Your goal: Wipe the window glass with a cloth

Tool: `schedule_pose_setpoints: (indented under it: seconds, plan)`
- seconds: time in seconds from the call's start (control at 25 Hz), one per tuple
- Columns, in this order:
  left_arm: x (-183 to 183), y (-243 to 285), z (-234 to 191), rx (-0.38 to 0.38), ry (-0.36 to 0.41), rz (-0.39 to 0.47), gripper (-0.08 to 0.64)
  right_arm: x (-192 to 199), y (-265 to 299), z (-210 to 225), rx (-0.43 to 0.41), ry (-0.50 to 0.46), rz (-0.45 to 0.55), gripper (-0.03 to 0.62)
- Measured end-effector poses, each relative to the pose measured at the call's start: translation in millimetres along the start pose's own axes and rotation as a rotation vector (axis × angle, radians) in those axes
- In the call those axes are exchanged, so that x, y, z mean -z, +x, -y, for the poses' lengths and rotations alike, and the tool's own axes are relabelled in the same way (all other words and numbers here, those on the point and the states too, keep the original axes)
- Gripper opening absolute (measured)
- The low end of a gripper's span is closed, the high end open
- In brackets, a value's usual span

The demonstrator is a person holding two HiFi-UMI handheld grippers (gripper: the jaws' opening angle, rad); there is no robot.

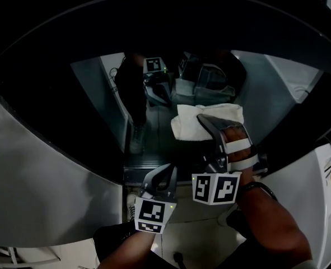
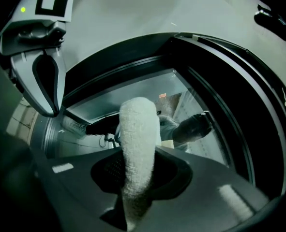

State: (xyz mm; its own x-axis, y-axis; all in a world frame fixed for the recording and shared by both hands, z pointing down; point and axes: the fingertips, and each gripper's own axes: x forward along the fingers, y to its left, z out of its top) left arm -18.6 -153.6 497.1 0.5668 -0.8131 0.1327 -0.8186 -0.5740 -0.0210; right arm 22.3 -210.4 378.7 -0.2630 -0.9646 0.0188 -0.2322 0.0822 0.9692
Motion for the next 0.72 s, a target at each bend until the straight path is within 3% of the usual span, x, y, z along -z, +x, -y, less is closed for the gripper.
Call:
schedule_pose_setpoints:
  seconds: [0.28, 0.72]
  plan:
    - [27.2, 9.7, 11.3, 0.016, 0.024, -0.048, 0.017, 13.0, 2.1, -38.8, -0.065, -0.007, -0.019, 0.091]
    - [31.4, 13.2, 25.1, 0.036, 0.035, -0.055, 0.017, 31.4, 1.3, -85.9, -0.153, -0.008, -0.039, 0.091]
